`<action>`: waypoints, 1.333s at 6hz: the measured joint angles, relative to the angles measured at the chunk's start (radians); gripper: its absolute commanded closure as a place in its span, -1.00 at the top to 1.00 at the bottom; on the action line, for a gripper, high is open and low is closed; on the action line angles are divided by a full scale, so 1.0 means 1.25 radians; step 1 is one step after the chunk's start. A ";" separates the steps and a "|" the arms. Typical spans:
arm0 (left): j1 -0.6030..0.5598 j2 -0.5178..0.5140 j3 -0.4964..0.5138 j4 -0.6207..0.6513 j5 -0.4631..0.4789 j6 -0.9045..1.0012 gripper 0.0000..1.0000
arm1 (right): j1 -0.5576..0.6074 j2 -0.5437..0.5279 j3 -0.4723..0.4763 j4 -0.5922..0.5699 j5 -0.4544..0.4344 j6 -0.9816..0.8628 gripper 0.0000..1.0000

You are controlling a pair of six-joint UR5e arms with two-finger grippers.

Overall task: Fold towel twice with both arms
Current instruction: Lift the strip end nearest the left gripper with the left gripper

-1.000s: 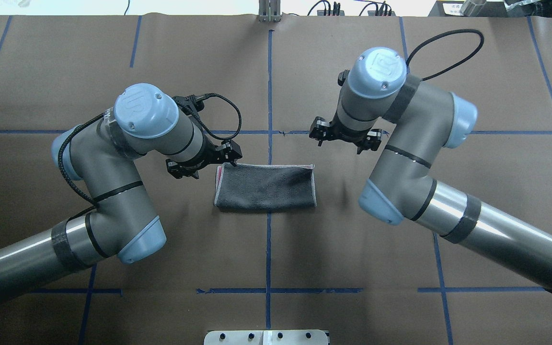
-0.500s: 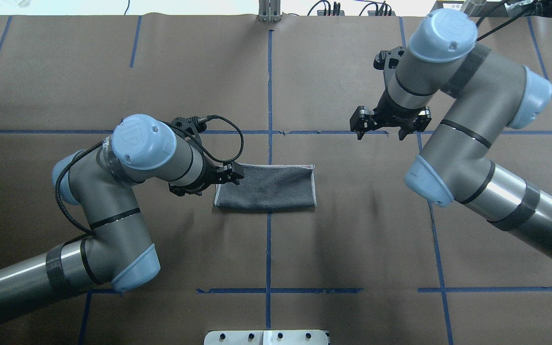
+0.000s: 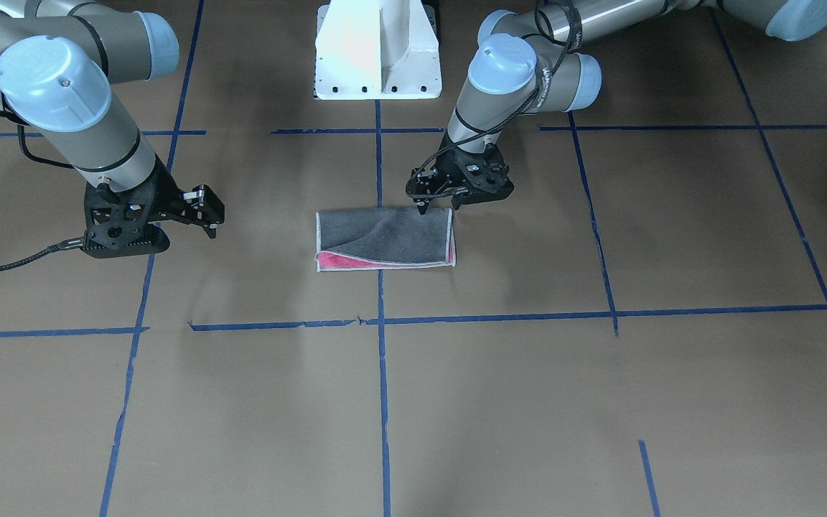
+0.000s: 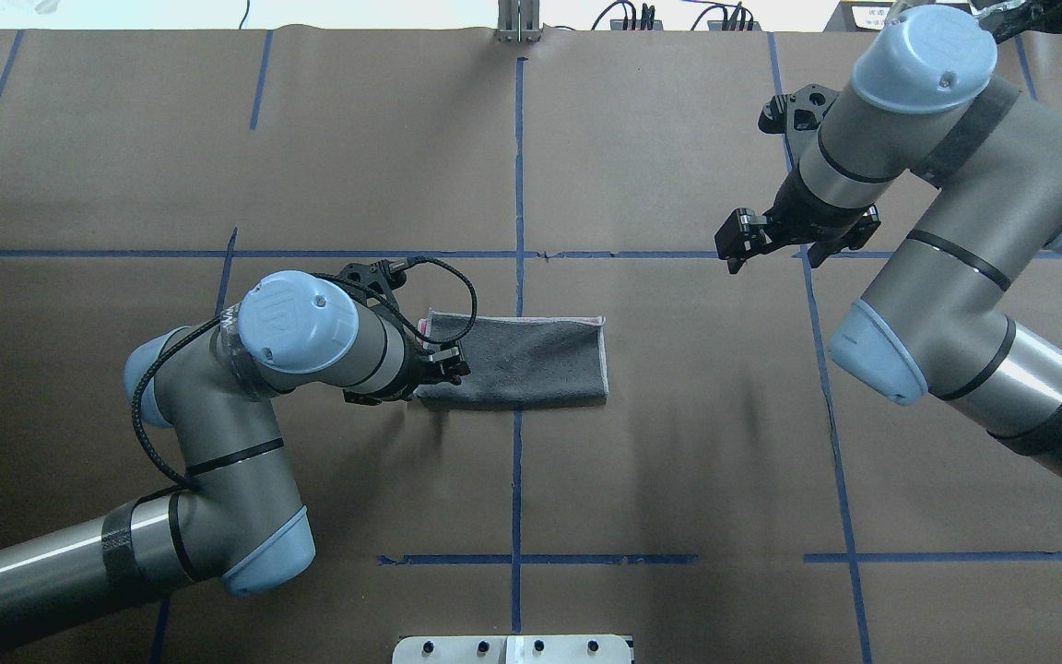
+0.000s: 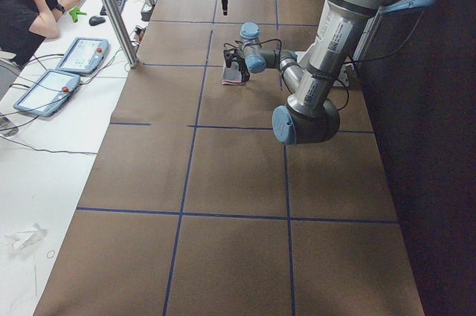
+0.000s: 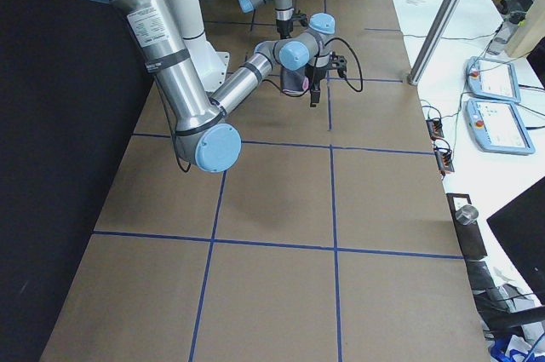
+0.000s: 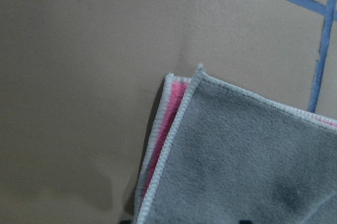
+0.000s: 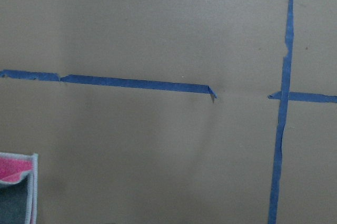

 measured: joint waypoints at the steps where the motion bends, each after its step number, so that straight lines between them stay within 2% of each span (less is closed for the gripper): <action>1: 0.000 0.000 0.008 0.000 0.001 -0.002 0.34 | 0.000 -0.001 0.001 0.000 -0.001 0.002 1.00; 2: 0.000 0.000 0.014 -0.001 0.001 -0.002 0.27 | -0.001 -0.001 0.001 0.000 -0.002 0.004 1.00; 4: 0.000 -0.001 0.024 -0.001 0.001 -0.003 -0.18 | -0.001 -0.003 0.001 0.000 -0.005 0.005 1.00; 6: 0.001 -0.001 0.032 -0.001 0.000 -0.002 -0.93 | -0.001 -0.004 0.000 0.000 -0.005 0.006 1.00; 8: -0.002 -0.002 0.024 -0.003 -0.002 0.002 -1.00 | -0.001 -0.004 -0.001 0.000 -0.005 0.006 1.00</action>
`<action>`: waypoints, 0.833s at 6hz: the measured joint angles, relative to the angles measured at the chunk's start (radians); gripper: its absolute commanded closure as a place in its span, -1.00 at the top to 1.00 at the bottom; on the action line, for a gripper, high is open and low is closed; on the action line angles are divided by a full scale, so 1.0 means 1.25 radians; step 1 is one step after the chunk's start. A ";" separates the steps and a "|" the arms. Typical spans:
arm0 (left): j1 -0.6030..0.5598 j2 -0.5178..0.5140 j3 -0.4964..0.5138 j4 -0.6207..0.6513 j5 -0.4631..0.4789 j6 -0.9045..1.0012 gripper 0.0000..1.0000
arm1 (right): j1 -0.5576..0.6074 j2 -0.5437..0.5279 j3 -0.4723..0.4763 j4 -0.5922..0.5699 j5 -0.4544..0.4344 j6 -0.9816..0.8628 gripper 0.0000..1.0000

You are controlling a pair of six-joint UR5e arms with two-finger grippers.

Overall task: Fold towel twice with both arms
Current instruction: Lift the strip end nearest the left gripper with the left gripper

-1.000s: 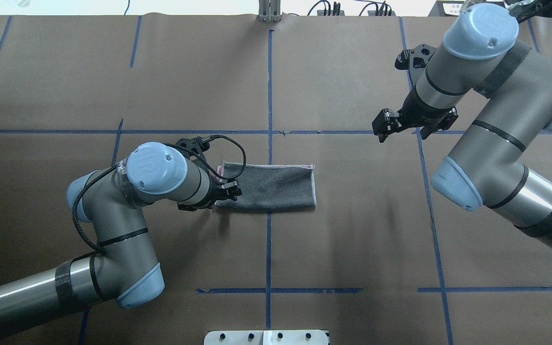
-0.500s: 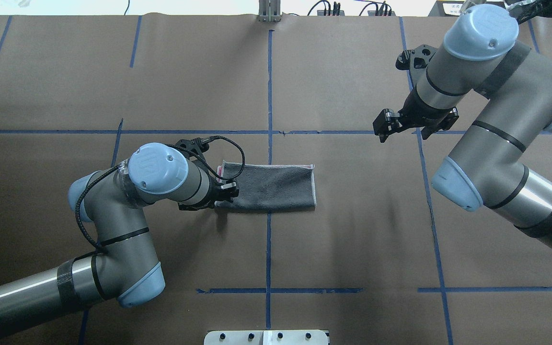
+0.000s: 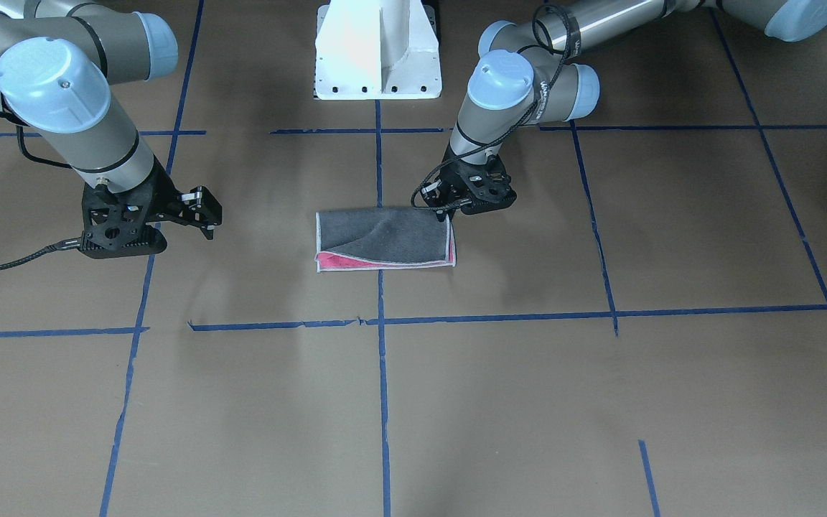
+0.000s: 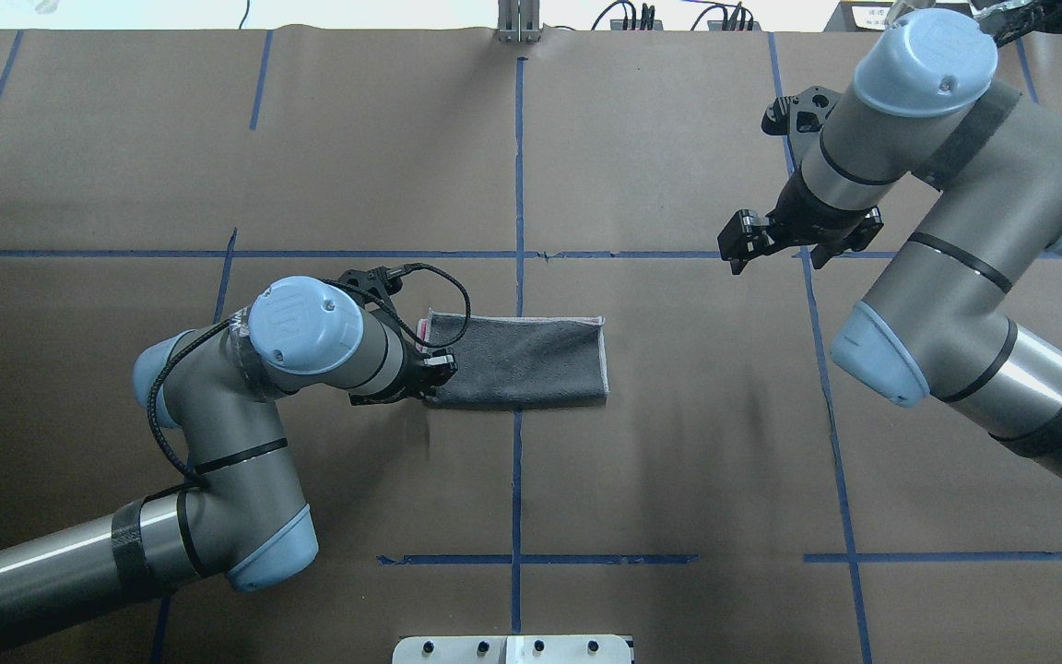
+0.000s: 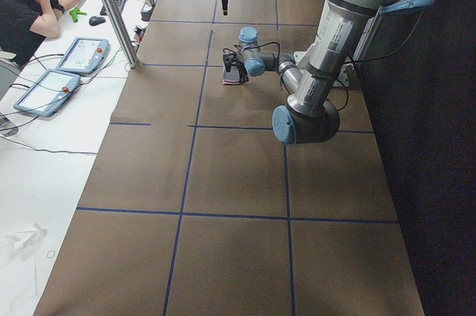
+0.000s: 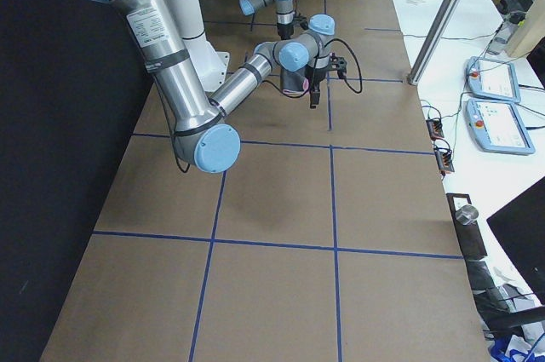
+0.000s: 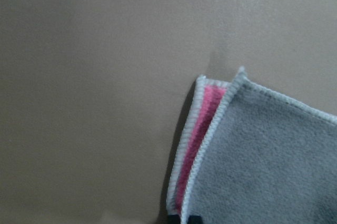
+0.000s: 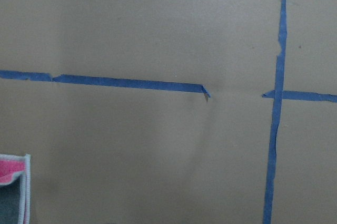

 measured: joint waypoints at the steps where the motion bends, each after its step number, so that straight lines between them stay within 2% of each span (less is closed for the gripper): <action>1: -0.010 0.000 -0.005 0.003 -0.002 0.003 -1.00 | 0.000 -0.001 0.000 0.000 0.000 0.000 1.00; 5: -0.071 0.043 -0.055 0.013 -0.038 0.005 -1.00 | -0.001 -0.006 -0.002 0.002 -0.002 0.000 1.00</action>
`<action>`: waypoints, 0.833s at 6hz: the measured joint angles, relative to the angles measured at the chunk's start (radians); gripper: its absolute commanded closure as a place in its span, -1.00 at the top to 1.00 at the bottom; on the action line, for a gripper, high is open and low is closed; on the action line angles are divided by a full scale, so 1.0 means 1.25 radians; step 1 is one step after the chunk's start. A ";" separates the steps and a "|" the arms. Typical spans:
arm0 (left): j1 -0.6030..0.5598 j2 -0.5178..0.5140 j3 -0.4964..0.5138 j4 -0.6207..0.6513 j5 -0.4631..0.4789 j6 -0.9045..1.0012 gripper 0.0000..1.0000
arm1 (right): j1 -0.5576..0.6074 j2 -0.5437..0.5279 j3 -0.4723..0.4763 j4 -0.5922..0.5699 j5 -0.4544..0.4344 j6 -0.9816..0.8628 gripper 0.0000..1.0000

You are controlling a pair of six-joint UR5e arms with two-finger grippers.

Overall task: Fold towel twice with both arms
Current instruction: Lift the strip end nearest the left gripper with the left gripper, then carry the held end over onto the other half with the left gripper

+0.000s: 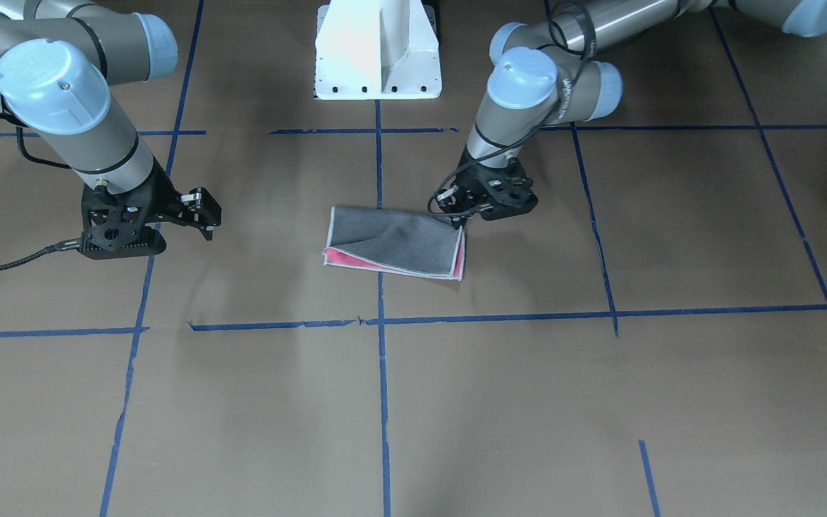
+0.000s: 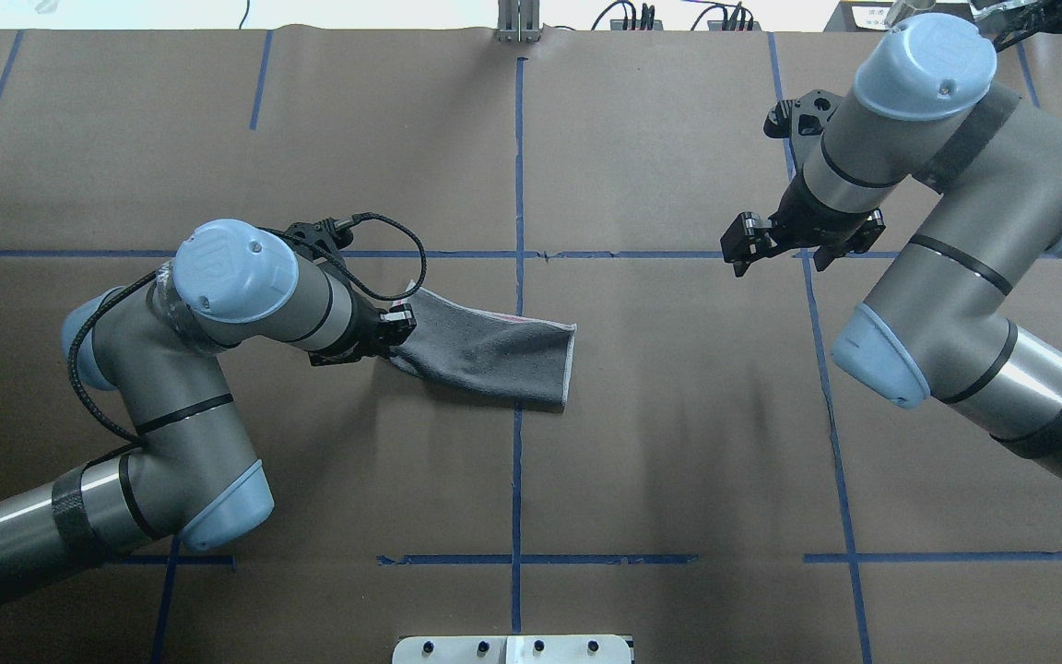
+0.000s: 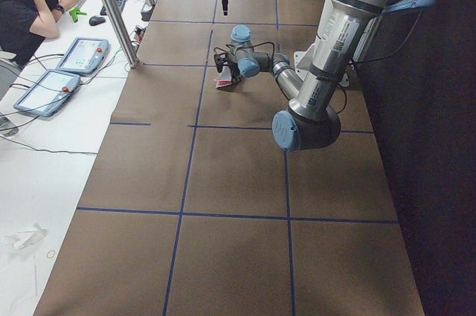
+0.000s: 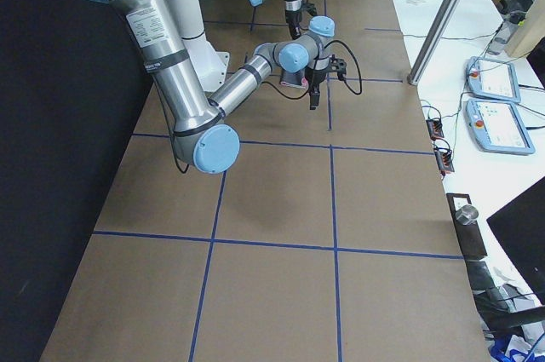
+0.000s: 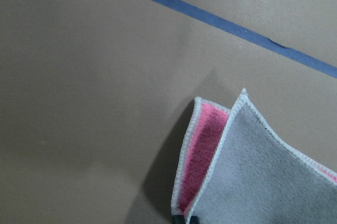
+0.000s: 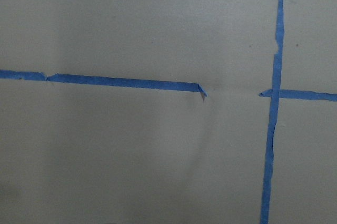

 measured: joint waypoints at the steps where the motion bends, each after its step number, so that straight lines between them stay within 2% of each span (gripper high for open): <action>1: 0.004 -0.022 0.003 0.024 0.002 -0.006 -1.00 | 0.000 -0.001 0.001 0.000 0.000 0.000 1.00; 3: 0.059 -0.118 0.013 0.119 0.067 -0.031 -1.00 | 0.000 -0.001 0.002 0.000 0.001 0.000 1.00; 4: 0.079 -0.165 0.023 0.135 0.085 -0.055 -1.00 | 0.001 -0.002 0.001 0.000 0.001 0.000 1.00; 5: 0.089 -0.230 0.067 0.142 0.102 -0.076 -1.00 | 0.001 -0.006 0.001 0.001 0.001 0.000 1.00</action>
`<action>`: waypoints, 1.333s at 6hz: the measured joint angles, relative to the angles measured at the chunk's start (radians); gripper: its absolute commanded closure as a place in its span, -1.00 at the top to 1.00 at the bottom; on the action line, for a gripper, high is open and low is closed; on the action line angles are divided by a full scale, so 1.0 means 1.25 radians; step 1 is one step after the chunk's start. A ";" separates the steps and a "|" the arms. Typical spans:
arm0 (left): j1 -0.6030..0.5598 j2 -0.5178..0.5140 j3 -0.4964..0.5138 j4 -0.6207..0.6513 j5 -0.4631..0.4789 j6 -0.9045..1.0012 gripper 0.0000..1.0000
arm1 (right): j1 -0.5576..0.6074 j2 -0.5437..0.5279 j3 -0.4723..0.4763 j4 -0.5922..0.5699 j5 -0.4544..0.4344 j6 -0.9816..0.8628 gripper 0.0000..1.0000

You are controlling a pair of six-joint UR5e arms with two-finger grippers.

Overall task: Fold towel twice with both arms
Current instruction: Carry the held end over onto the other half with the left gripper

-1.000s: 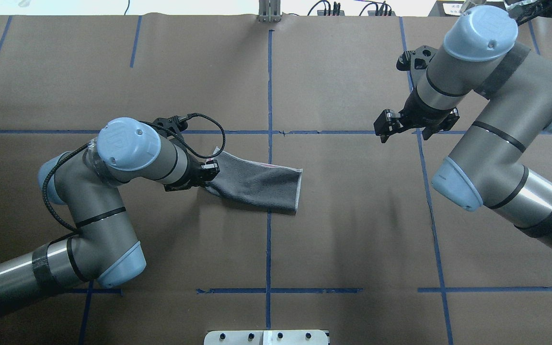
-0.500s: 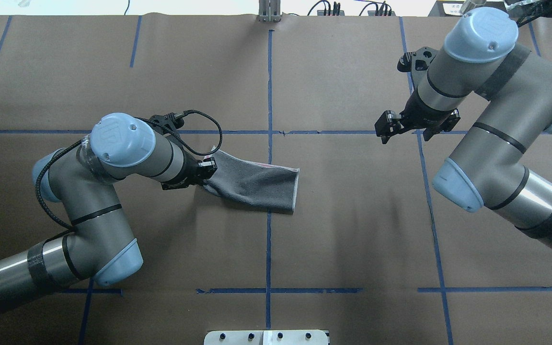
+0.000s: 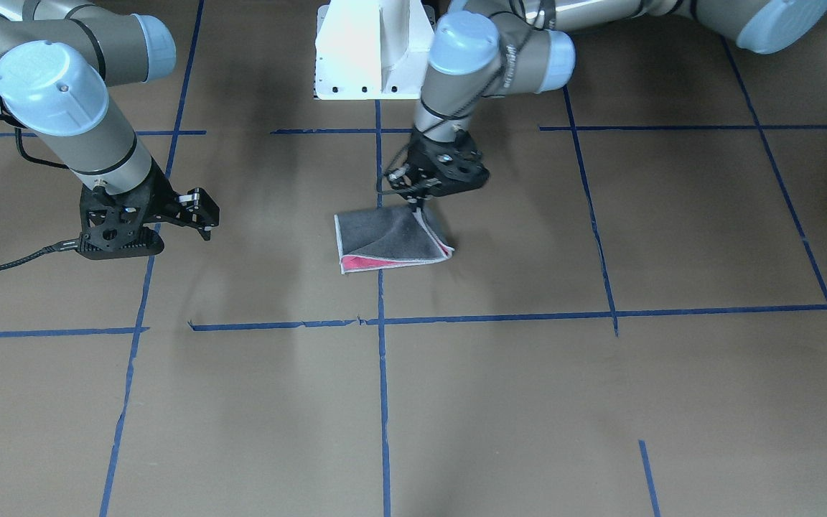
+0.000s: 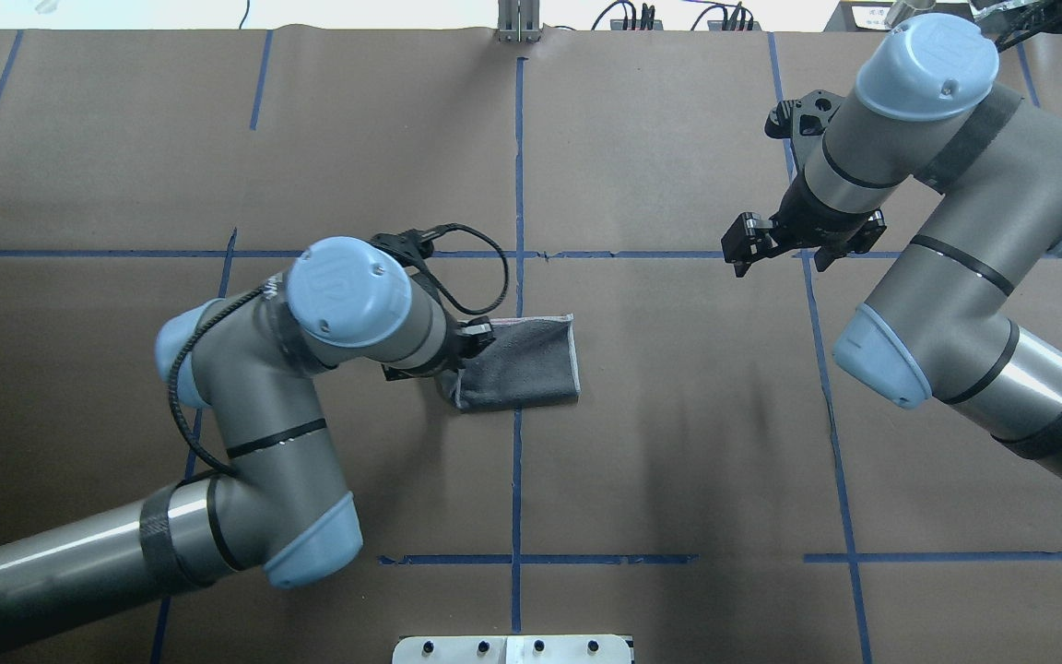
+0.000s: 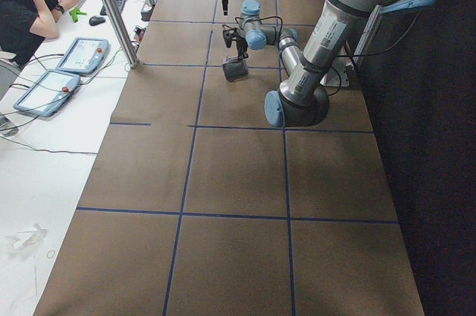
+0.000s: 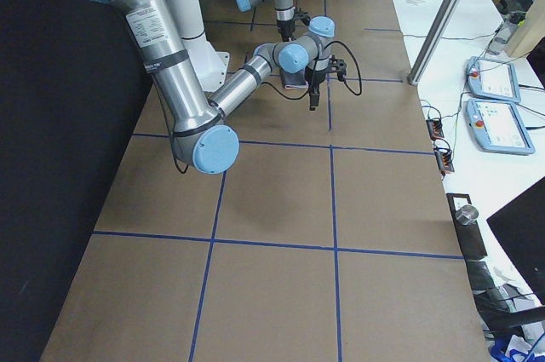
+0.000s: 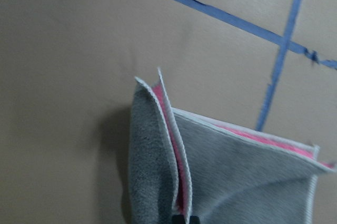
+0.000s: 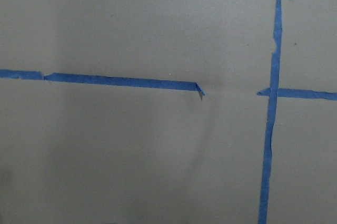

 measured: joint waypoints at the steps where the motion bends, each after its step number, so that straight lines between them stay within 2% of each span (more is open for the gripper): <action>1: 0.008 -0.078 0.076 0.004 0.021 -0.019 -1.00 | 0.001 -0.007 0.000 0.001 0.003 -0.003 1.00; 4: 0.015 -0.220 0.242 0.002 0.037 -0.032 -1.00 | 0.022 -0.017 0.001 0.004 0.028 -0.060 1.00; 5: 0.006 -0.233 0.263 -0.001 0.037 -0.030 -1.00 | 0.033 -0.019 0.000 0.004 0.038 -0.084 1.00; 6: -0.012 -0.237 0.283 -0.005 0.036 -0.030 -0.88 | 0.039 -0.020 -0.001 0.003 0.041 -0.104 1.00; 7: -0.032 -0.241 0.304 -0.008 0.033 -0.033 -0.68 | 0.042 -0.021 -0.001 0.003 0.042 -0.114 1.00; 8: -0.048 -0.245 0.324 -0.013 0.030 -0.042 0.24 | 0.043 -0.021 -0.001 0.004 0.042 -0.118 1.00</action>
